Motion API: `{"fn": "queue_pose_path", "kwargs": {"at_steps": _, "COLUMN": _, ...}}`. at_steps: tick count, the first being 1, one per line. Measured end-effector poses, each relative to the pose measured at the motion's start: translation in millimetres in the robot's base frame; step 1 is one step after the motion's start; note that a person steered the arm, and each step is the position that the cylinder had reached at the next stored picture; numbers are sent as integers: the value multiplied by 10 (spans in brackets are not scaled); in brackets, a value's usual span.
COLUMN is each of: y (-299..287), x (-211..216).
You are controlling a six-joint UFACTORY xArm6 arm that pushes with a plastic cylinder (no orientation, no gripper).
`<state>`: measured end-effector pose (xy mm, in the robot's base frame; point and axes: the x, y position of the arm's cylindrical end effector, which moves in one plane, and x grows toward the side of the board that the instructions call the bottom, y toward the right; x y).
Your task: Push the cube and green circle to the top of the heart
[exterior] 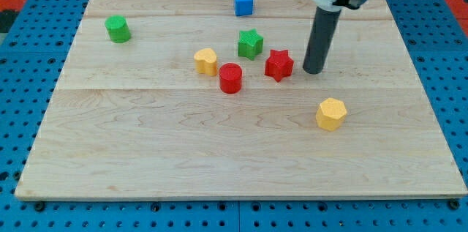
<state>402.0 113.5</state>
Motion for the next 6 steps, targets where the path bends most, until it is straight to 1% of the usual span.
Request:
{"fn": "queue_pose_path", "kwargs": {"at_steps": 1, "y": -496, "x": -9}}
{"fn": "queue_pose_path", "kwargs": {"at_steps": 2, "y": -364, "x": -139}}
{"fn": "queue_pose_path", "kwargs": {"at_steps": 3, "y": 352, "x": -959}}
{"fn": "queue_pose_path", "kwargs": {"at_steps": 4, "y": 10, "x": -1693}}
{"fn": "queue_pose_path", "kwargs": {"at_steps": 5, "y": -311, "x": -2074}}
{"fn": "queue_pose_path", "kwargs": {"at_steps": 6, "y": -983, "x": -1891}}
